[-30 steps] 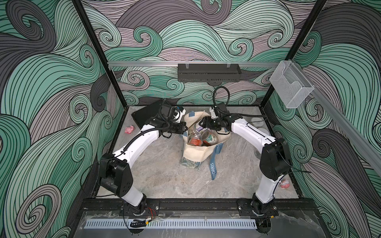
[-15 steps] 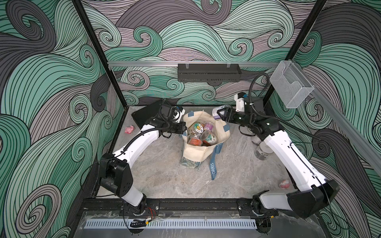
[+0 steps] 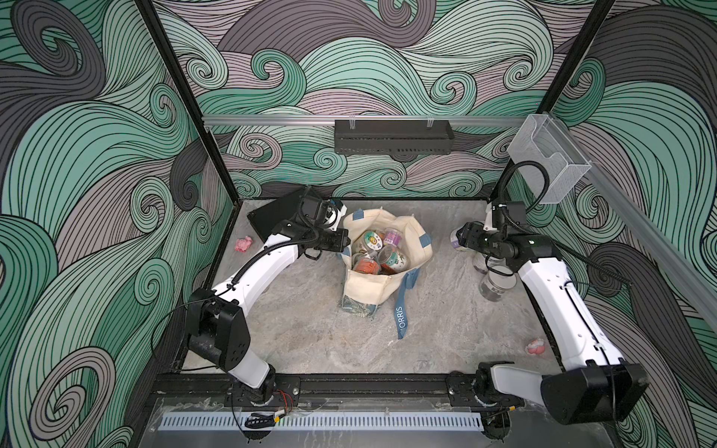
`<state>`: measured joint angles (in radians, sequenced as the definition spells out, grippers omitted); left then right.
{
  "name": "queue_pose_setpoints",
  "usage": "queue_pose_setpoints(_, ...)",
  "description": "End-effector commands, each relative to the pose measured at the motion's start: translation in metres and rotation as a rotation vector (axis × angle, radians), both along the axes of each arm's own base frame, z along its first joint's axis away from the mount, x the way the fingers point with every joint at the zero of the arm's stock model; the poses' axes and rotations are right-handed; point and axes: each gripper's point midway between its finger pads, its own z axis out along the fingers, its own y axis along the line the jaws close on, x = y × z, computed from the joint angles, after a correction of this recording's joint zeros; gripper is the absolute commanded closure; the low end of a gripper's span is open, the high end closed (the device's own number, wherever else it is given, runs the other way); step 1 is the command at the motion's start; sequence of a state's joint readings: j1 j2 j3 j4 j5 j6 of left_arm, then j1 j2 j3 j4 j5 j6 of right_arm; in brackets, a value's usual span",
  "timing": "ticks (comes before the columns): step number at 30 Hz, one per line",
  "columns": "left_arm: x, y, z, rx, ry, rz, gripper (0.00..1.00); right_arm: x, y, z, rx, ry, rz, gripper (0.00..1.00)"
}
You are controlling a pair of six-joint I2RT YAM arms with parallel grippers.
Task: Take out the seed jars from the canvas bag
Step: Place the seed jar at the center of the board, then adjust the canvas bag at the center of the board.
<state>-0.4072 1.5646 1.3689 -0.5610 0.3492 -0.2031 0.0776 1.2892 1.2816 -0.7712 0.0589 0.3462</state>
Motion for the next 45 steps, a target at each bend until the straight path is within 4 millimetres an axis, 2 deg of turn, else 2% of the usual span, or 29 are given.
queue_pose_setpoints(1, 0.005, 0.003, 0.027, -0.029, -0.077, 0.011, 1.0, 0.006, -0.007, -0.028, -0.054, 0.079, -0.018, 0.39)
queue_pose_setpoints(8, 0.005, 0.004, 0.029, -0.033, -0.079, 0.013, 1.0, 0.026, -0.02, -0.081, -0.126, 0.185, -0.069, 0.39)
queue_pose_setpoints(15, 0.006, 0.006, 0.029, -0.031, -0.083, 0.016, 1.0, 0.066, -0.029, -0.103, -0.17, 0.223, -0.102, 0.38)
queue_pose_setpoints(18, 0.007, 0.008, 0.03, -0.031, -0.084, 0.019, 1.0, 0.077, -0.031, -0.111, -0.182, 0.241, -0.1, 0.36)
queue_pose_setpoints(20, 0.007, 0.008, 0.03, -0.033, -0.085, 0.018, 1.0, 0.083, -0.032, -0.114, -0.187, 0.246, -0.093, 0.31)
queue_pose_setpoints(24, 0.007, 0.008, 0.031, -0.042, -0.082, 0.019, 1.0, 0.083, -0.033, -0.114, -0.177, 0.248, -0.087, 0.12)
queue_pose_setpoints(28, 0.007, 0.007, 0.031, -0.05, -0.08, 0.017, 1.0, 0.076, -0.034, -0.1, -0.157, 0.223, -0.085, 0.05)
queue_pose_setpoints(30, 0.007, 0.006, 0.032, -0.053, -0.081, 0.014, 1.0, 0.07, -0.031, -0.084, -0.135, 0.199, -0.075, 0.05)
queue_pose_setpoints(34, 0.006, 0.005, 0.033, -0.064, -0.081, 0.009, 1.0, 0.056, -0.001, -0.045, 0.019, 0.098, 0.015, 0.05)
queue_pose_setpoints(36, 0.006, 0.005, 0.032, -0.066, -0.08, 0.008, 1.0, 0.044, 0.025, -0.027, 0.129, 0.046, 0.102, 0.06)
queue_pose_setpoints(41, 0.007, 0.004, 0.03, -0.065, -0.072, 0.006, 1.0, 0.004, 0.091, 0.001, 0.338, -0.018, 0.331, 0.1)
queue_pose_setpoints(45, 0.008, 0.003, 0.025, -0.057, -0.064, 0.001, 1.0, -0.03, 0.149, 0.007, 0.385, -0.012, 0.534, 0.12)
